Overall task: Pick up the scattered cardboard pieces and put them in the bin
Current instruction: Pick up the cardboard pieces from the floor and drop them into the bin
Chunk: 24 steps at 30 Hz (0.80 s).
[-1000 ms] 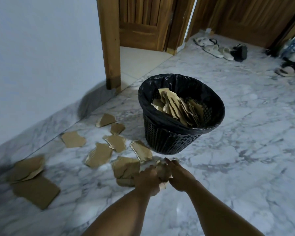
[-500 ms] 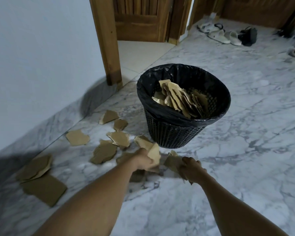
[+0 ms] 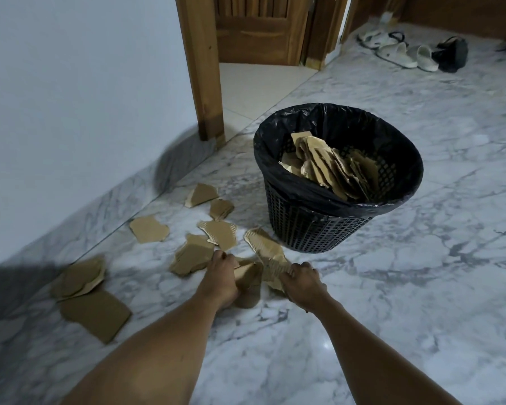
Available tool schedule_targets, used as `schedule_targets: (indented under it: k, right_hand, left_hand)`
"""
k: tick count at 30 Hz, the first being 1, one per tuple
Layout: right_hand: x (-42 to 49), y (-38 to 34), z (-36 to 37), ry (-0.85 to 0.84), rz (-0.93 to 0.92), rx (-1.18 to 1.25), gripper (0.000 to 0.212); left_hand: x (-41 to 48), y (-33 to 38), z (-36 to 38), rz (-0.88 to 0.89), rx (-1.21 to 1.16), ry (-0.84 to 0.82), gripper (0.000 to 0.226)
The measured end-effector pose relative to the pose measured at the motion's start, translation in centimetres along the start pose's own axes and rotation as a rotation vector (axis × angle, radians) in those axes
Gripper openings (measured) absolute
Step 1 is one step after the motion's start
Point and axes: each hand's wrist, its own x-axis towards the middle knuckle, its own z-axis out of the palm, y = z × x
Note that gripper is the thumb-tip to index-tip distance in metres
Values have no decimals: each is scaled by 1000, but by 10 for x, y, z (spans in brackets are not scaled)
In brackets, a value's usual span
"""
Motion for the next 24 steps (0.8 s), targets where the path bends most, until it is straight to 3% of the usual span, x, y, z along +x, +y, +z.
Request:
schedule_targets:
  k: [2,5,9,13,16,18,24]
  right_hand:
    - [-4,-4,-3,13,-33,9,55]
    - [-8,-10,-2,1,-142,0,72]
    - [-13,-24,8,-37,-291,-213,76]
    - [-15,-27,14,17,-308,-208,68]
    - [-12,-24,10,119,-268,-94,63]
    - [-9,-29,8,166,-234,-19,52]
    - [18,-61,16,34,-97,-159,55]
  left_hand:
    - [2,4,-1,-34,-146,-5,65]
    - [7,5,-2,-54,-84,-34,83]
    - [13,0,-5,-41,178,-80,77]
    - [18,-1,-1,-57,142,-47,65]
    - [19,-8,-7,-122,-28,-165,53]
    - [19,-19,-21,-207,-121,-215,58]
    - [38,-68,-72,-527,-179,105,64]
